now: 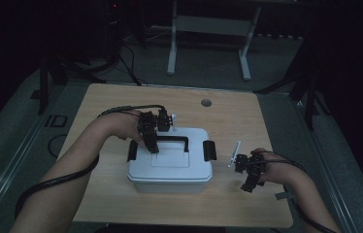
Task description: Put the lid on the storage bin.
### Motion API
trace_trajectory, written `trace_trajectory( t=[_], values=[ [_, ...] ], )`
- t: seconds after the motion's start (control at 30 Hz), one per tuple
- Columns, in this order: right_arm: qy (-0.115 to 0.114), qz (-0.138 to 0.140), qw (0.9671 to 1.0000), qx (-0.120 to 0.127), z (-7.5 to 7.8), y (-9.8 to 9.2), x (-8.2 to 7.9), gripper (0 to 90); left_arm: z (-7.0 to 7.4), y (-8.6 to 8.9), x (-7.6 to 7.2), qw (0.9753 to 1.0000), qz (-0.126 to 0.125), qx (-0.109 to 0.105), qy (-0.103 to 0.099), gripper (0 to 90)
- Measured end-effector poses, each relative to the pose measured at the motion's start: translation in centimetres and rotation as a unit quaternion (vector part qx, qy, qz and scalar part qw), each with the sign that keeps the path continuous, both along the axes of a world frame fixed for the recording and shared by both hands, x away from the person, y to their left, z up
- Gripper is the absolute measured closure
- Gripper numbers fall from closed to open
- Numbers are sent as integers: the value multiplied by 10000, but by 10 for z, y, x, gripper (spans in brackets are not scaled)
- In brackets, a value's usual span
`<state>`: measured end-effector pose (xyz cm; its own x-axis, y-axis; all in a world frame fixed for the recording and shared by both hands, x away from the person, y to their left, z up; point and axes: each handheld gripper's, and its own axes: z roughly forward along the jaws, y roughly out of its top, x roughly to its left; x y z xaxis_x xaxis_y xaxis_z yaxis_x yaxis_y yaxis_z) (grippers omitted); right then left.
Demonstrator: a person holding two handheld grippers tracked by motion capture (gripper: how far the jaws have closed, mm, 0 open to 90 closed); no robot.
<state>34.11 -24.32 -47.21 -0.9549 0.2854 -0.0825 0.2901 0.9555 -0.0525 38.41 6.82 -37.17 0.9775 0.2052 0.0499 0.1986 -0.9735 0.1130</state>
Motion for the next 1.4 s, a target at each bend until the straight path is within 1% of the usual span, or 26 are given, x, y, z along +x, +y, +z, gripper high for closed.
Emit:
trace_trajectory(
  t=[0.03,0.07,0.17,0.2,0.23,0.27,0.3,0.37,0.4,0.47,0.57,0.6,0.63,0.67,0.83,0.87,0.9,1.0,1.03,1.07,1.1,1.17,1.2,1.23,1.27,1.4],
  values=[
    [0,0,10000,0,0,0,0,140,0,0,0,10000,0,0,0,346],
    [-3,-1,10000,-14,0,0,0,140,0,3,1,9999,52,20,-89,285],
    [-6,-13,10000,-25,0,0,1,141,0,5,1,9998,127,-25,-142,154],
    [-17,-20,10000,-15,0,-1,1,141,1,8,0,9996,126,-76,-238,122],
    [-17,-20,10000,-15,0,-1,1,141,1,8,0,9996,126,-76,-238,109],
    [-23,-21,10000,-12,1,0,1,141,2,11,-1,9996,101,-189,-196,71],
    [-26,-21,10000,-13,1,0,1,141,2,11,-1,9996,101,-189,-196,12],
    [-28,-21,10000,-20,1,0,1,141,2,14,-2,9996,90,-207,-184,5],
    [-29,-16,10000,-16,2,1,0,140,3,18,-4,9993,86,-336,-99,5],
    [-30,-19,10000,8,3,1,0,140,2,23,-5,9990,138,-409,-76,4],
    [-50,-29,10000,-12,3,0,1,140,2,28,-7,9988,183,-439,-85,5],
    [-49,-40,10000,-11,3,0,1,140,2,35,-8,9982,210,-555,-125,5],
    [-49,-40,10000,-11,3,0,1,140,2,35,-8,9982,210,-555,-125,5],
    [-50,-59,10000,-3,3,-1,2,140,2,42,-9,9974,264,-645,-188,5],
    [-53,-71,10000,-12,2,-1,2,140,0,56,-10,9966,379,-695,-230,5],
    [-58,-70,10000,4,3,-1,2,140,-2,64,-12,9961,417,-692,-356,5],
    [-58,-70,10000,4,3,-1,2,140,-2,64,-12,9961,417,-692,-356,5],
    [-64,-105,9999,-9,3,-2,2,140,-4,82,-17,9951,558,-760,-312,5],
    [-64,-105,9999,-9,3,-2,2,140,-4,82,-17,9951,558,-760,-312,5],
    [-70,-100,9999,-15,3,-2,3,140,-7,91,-19,9947,639,-755,-280,5],
    [-70,-100,9999,-15,3,-2,3,140,-7,91,-19,9947,639,-755,-280,5],
    [-59,-96,9999,-3,2,-2,3,140,-9,99,-22,9944,703,-741,-284,5],
    [-57,-97,9999,-11,1,-2,3,140,-11,108,-24,9938,762,-773,-224,5],
    [-57,-97,9999,-11,1,-2,3,140,-11,108,-24,9938,762,-773,-224,5],
    [-47,-102,9999,-18,1,-2,3,139,-12,116,-26,9929,814,-833,-251,5],
    [-54,-109,9999,-27,1,-2,3,139,-16,130,-31,9918,907,-873,-221,5]
  ],
)
